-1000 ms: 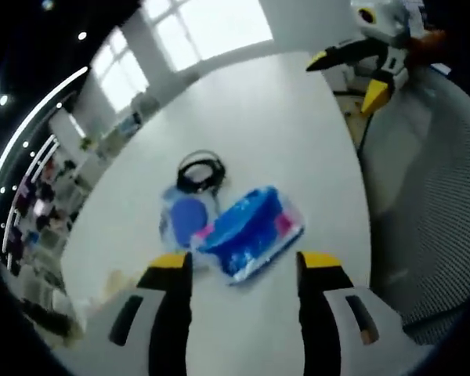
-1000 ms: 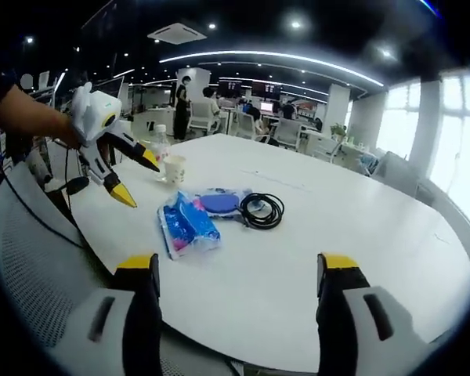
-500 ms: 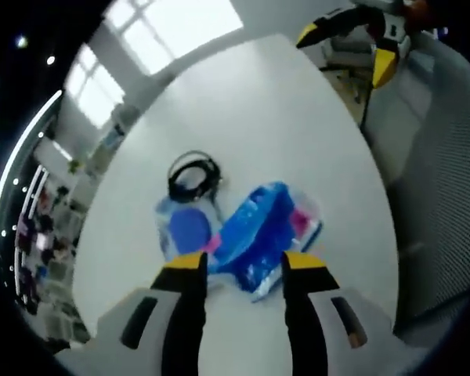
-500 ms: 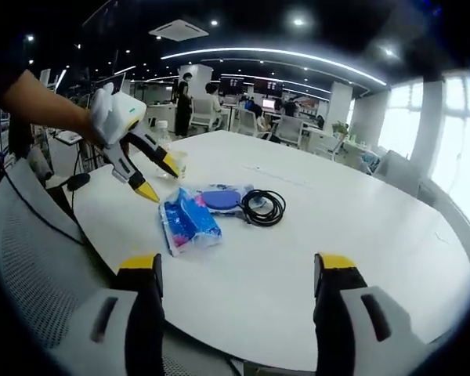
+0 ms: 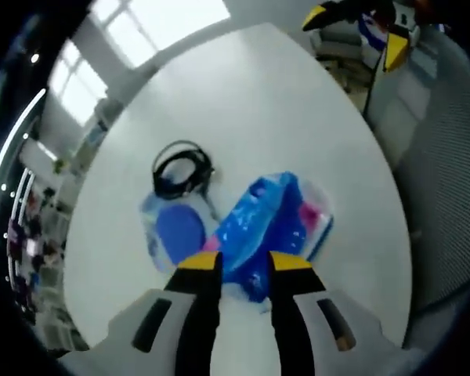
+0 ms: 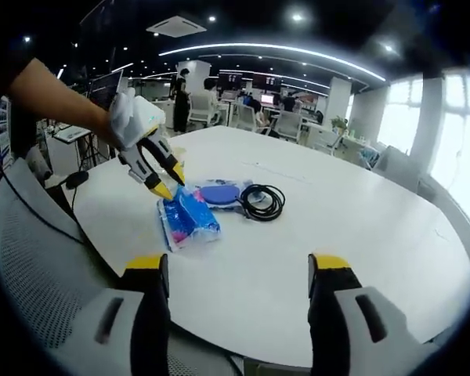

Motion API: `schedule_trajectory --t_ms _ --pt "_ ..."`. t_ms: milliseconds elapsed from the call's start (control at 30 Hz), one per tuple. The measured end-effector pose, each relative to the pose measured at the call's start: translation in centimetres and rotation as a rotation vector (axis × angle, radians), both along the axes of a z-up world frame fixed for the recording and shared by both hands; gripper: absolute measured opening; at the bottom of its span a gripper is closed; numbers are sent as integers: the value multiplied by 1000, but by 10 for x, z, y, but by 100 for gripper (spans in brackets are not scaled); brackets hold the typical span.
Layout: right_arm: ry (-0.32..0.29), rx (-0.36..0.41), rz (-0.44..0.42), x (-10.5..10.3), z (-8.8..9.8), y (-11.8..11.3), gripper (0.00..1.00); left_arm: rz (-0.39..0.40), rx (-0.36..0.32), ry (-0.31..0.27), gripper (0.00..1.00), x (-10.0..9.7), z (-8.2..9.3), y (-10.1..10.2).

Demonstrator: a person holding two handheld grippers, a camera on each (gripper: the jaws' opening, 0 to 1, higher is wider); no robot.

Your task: Arrange the tabletop items into an orderly group along one side of the table until the central work area is clear of visible clutter.

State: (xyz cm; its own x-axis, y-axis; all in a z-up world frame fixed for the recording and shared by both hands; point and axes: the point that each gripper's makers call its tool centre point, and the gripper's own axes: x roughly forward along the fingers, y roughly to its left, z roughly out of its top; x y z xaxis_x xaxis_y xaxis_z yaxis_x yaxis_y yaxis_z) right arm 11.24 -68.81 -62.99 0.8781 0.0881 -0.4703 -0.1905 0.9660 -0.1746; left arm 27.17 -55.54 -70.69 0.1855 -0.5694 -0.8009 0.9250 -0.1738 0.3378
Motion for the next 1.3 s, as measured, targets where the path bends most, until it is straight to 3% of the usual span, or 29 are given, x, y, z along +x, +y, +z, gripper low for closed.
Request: schedule_trajectory --t_ms 300,533,700,1300 --pt "3 -3 -13 0 0 -2 68 5 13 27 12 -1 -10 -1" --pt "4 -6 -14 0 0 -2 65 27 19 28 1 0 -16 5" --pt "3 -8 -19 0 0 -3 63 27 22 23 0 -1 -17 9" --pt "5 -11 -21 0 0 -4 61 46 -23 9 0 -3 7 13"
